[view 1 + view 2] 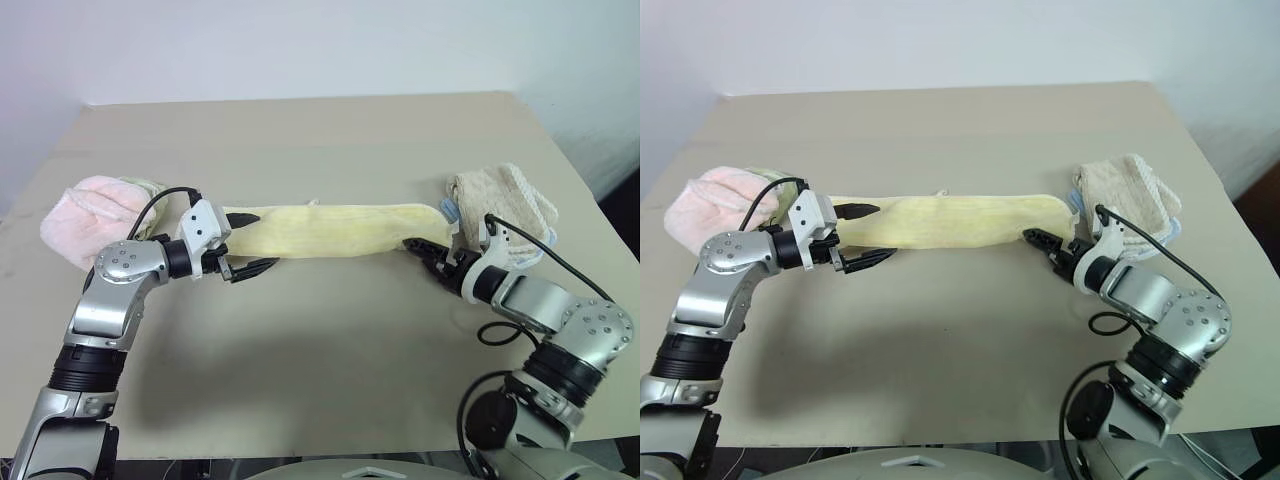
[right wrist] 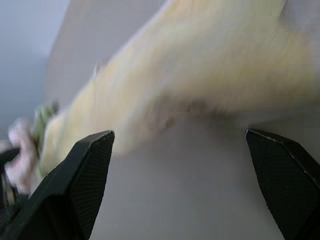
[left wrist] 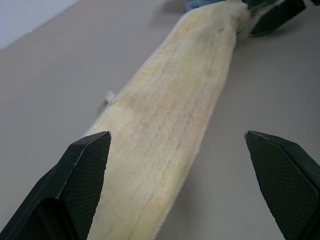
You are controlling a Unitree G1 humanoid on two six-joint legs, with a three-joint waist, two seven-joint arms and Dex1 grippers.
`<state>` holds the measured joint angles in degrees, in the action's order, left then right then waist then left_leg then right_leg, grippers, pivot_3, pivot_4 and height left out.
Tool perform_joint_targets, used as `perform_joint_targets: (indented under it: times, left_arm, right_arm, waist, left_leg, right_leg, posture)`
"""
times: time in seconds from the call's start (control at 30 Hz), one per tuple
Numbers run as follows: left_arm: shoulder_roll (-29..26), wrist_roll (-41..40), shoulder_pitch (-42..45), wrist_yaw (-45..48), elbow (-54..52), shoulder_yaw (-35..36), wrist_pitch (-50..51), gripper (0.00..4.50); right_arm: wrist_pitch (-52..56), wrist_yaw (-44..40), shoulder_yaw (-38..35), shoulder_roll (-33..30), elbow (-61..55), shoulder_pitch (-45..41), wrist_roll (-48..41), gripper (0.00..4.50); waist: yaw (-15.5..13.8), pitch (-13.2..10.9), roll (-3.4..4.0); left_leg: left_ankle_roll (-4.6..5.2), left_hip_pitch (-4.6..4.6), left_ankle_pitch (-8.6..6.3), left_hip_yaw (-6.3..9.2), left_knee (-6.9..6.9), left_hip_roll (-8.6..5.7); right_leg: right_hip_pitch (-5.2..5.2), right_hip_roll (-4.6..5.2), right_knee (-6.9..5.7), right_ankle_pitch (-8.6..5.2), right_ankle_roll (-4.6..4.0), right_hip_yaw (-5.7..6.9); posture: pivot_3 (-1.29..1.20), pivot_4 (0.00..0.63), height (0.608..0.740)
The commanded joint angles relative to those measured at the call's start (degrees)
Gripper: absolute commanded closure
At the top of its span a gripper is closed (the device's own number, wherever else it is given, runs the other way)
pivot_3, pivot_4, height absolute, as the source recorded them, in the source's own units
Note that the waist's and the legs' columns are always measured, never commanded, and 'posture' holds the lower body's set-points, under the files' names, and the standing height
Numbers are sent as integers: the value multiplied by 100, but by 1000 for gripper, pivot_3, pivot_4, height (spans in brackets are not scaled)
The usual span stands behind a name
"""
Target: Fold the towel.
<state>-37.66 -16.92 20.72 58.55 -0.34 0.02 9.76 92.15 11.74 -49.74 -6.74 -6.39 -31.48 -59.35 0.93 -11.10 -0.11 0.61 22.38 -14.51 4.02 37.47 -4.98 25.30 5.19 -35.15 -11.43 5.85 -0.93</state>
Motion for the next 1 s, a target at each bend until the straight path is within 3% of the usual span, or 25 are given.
perform_joint_targets:
  times: [0.03,0.17,0.4,1.0]
  left_arm:
    - [-12,-48,-12,-33,-217,49,5,0]
    - [9,-28,-32,-69,-194,48,-33,0]
    - [60,-10,-82,-155,-218,50,-84,0]
    - [55,-23,-103,-196,-230,51,-85,0]
  right_arm:
    - [-58,654,-636,280,241,-480,142,92]
    - [-248,1079,-962,483,492,-851,230,92]
    - [-605,1596,-1039,559,468,-740,510,92]
    - [-807,1772,-934,519,464,-630,216,92]
  waist:
    - [-8,0,0]
    - [-2,1,0]
    - [-11,20,-17]
    - [-28,24,-24]
  left_leg:
    - [0,0,0,0,1,0]
    - [0,-1,0,-2,2,0]
    - [1,-14,0,-2,2,0]
    - [5,-29,0,12,-8,11]
  right_leg:
    - [0,-6,0,0,0,0]
    - [-2,-7,0,0,0,-1]
    - [-21,-8,6,0,0,0]
    - [-68,-15,79,-4,-3,15]
  posture:
    - [0,150,731]
    - [0,150,731]
    - [0,150,731]
    - [0,150,731]
